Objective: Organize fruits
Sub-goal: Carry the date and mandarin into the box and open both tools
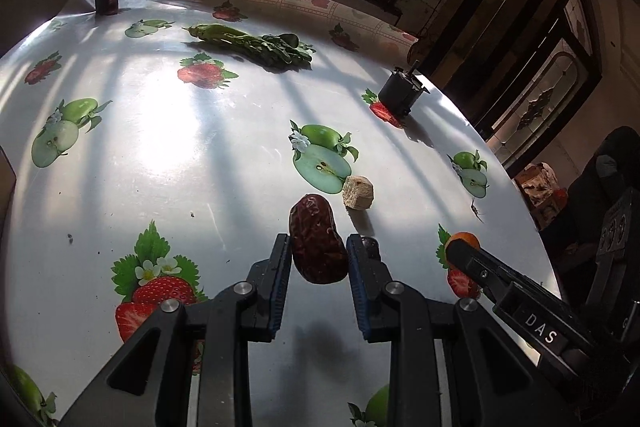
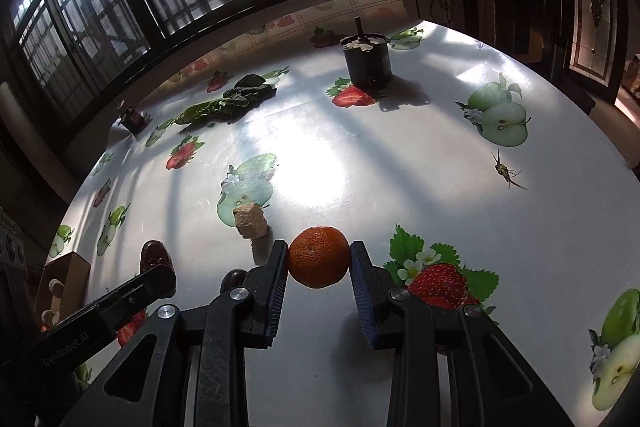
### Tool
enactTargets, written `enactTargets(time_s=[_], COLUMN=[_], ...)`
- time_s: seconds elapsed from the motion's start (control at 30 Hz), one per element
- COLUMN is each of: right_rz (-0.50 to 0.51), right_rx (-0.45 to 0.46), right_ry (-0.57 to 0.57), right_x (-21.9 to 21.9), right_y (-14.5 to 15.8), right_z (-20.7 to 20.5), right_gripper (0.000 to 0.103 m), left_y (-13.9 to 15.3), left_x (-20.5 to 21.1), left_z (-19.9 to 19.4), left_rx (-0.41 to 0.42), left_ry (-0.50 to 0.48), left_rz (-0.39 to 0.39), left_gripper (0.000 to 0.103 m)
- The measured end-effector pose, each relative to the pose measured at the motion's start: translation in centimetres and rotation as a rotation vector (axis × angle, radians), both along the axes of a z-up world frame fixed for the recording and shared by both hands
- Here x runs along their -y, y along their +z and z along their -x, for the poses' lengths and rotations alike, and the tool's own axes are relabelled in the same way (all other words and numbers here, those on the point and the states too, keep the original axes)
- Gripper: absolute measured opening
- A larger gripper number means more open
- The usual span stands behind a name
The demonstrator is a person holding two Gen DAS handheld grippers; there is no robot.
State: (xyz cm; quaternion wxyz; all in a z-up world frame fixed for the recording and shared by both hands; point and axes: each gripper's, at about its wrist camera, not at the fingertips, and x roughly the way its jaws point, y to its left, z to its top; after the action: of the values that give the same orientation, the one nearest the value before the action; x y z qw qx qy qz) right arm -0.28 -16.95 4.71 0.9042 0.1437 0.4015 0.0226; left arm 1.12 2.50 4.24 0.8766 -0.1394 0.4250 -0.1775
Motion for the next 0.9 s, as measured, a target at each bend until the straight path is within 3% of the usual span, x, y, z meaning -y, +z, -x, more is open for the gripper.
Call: enactTargets(time_s=[0.17,0.3,0.4,0.57,0.67,0.77,0.9], right_rz=[0.045,0.044,0.042,0.04,0.044,0.055,0.092], right_rx=[0.031,0.048,0.064,0.11,0.131,0.114,0.078], right_ry=[0.042,0.122,0.215,0.422,0.555,0.669,0.756], right_x=[-1.7,-5.3,-9.5,-18.0,-23.2,-28.2,-32.7], right_y=[2.1,3.3,4.0,5.4,5.5,4.6,2.7], right_z=[3.5,4.7,5.5,7.3,8.4,9.0,9.6], right_gripper=[0.033,0.033,0.033,0.034,0.034,0.034,0.034], left_y=[2.8,5.1,5.7,4.3,2.4,0.5,-0.7], left_x=[-3.8,-9.0,-13.9,-22.1,-25.9,-28.3,-28.9], left_z=[4.5,8.3,11.1,14.9,16.4,17.0,17.1], left_rx=[0.038,0.1,0.128,0.088,0.029,-0.037,-0.061], left_ry=[-0.007,0.066,0.173,0.363,0.449,0.495,0.496], left_rz=[0.084,0.06,-0.004,-0.123,-0.153,-0.147,-0.162], left_gripper=[0.027,0.027,0.027,0.027,0.027,0.027,0.027])
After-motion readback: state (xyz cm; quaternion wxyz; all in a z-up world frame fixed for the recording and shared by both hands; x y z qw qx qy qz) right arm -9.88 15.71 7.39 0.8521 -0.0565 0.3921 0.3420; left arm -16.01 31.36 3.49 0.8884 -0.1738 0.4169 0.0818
